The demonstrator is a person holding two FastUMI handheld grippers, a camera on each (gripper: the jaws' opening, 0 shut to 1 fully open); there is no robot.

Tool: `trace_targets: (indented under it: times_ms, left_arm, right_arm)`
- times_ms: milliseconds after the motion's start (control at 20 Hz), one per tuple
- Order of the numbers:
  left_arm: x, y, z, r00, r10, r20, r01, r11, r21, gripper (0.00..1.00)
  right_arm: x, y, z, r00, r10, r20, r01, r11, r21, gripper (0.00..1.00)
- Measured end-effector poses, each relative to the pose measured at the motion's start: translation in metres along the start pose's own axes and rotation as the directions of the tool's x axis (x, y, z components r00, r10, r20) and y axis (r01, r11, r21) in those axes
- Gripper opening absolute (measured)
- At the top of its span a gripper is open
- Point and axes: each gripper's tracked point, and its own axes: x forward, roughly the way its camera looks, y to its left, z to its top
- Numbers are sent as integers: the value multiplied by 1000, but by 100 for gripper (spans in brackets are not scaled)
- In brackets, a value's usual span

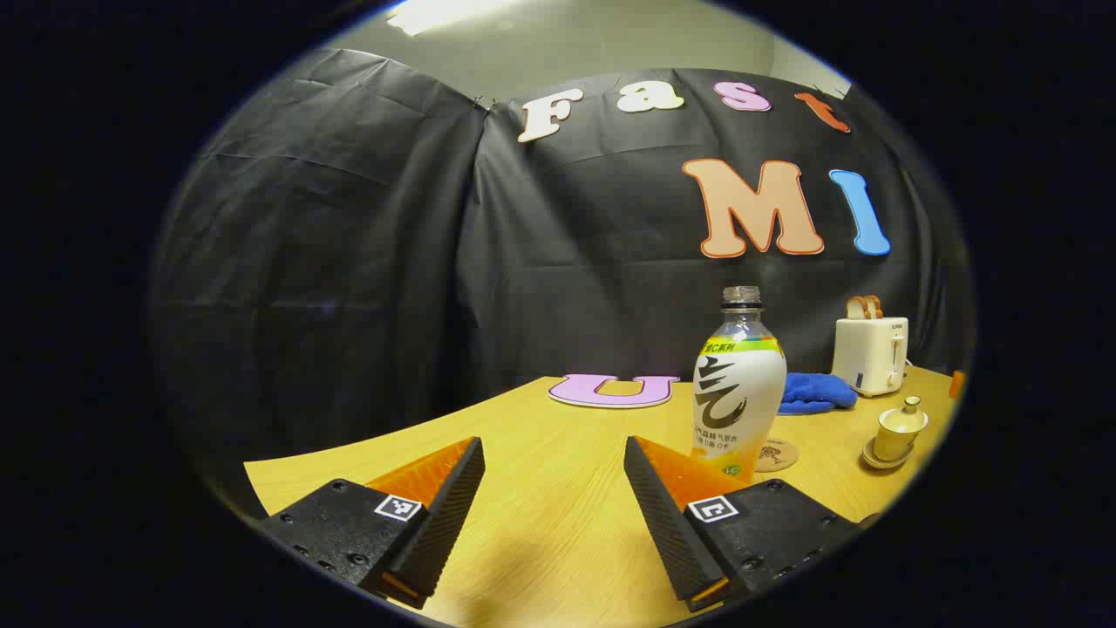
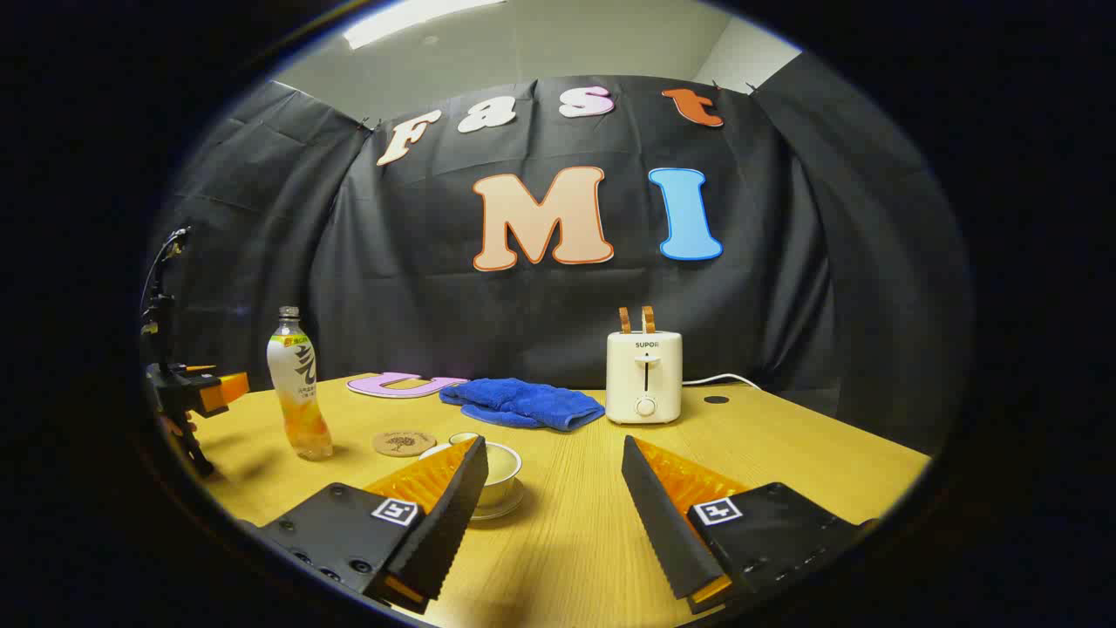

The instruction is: Open the teacup lid with one hand, grasp the water bottle and pour water into the teacup with the other hand; after pouring, place the water bottle on the coaster and then close the teacup lid.

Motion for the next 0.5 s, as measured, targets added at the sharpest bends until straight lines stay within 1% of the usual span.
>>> trace_targets:
  times_ms: [150, 450, 500]
  left_arm:
    - [1, -1, 0, 1000, 0, 0, 0, 1000, 0, 95]
    - [0, -1, -1, 1000, -2, 0, 2, 1000, 0, 95]
    - [0, 0, -1, 1000, -3, -1, 3, 1000, 0, 92]
  right_arm:
    - [0, 0, -1, 1000, 0, 0, 0, 1000, 0, 97]
    - [-1, 0, 0, 1000, 0, 0, 0, 1000, 0, 96]
    - [-1, 0, -1, 1000, 0, 0, 0, 1000, 0, 96]
